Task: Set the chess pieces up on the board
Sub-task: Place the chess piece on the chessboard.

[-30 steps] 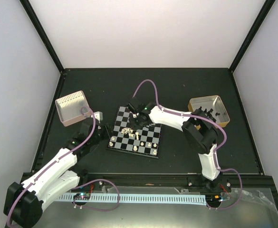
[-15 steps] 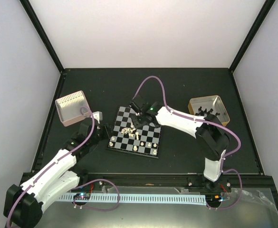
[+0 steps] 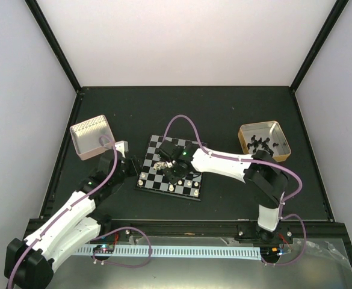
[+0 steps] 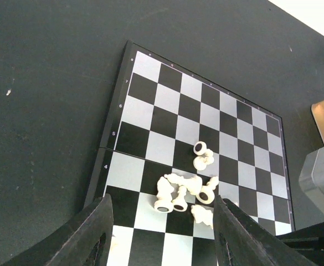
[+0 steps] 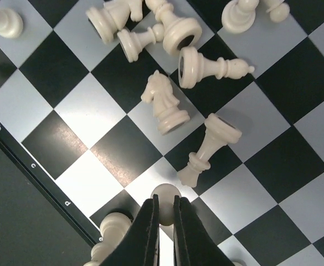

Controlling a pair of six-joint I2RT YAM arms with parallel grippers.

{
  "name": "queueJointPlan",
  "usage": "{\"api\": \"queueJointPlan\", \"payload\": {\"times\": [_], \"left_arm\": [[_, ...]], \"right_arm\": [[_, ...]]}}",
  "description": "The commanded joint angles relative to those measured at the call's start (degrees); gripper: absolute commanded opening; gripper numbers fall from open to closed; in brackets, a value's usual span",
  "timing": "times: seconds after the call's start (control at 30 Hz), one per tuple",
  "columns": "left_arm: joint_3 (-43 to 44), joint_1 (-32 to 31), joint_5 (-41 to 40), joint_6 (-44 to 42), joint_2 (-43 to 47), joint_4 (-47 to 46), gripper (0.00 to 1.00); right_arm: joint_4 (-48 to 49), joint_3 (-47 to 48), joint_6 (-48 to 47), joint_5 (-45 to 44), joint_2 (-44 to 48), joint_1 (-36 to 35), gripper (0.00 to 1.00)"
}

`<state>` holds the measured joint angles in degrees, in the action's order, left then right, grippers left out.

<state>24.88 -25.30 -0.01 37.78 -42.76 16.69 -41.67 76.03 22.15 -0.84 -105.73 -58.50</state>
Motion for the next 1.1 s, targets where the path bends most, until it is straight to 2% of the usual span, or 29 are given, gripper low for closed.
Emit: {"api": "queueJointPlan", "payload": {"times": [0.0, 0.63, 0.9, 1.07], "left_arm": [[0.79, 0.49, -0.21, 0.81, 0.29, 0.34, 0.51], [0.43, 0.51, 0.04, 0.76, -0.05, -0.07, 0.51], [0.34, 0.51, 0.21, 0.63, -0.04, -0.02, 0.51], [0.42, 0.52, 0.22, 0.56, 0.2, 0.08, 0.52]], "right_arm": [[-1.29, 0.16, -1.21, 1.31, -1.37, -0.47, 0.04], [-1.89, 1.93, -1.98, 2.26, -4.47, -0.82, 0.09], [-0.03, 0.62, 0.62, 0.16, -0.24, -0.7, 0.31], [1.79, 0.72, 3.29, -3.18, 1.83, -0.45, 0.34]]}}
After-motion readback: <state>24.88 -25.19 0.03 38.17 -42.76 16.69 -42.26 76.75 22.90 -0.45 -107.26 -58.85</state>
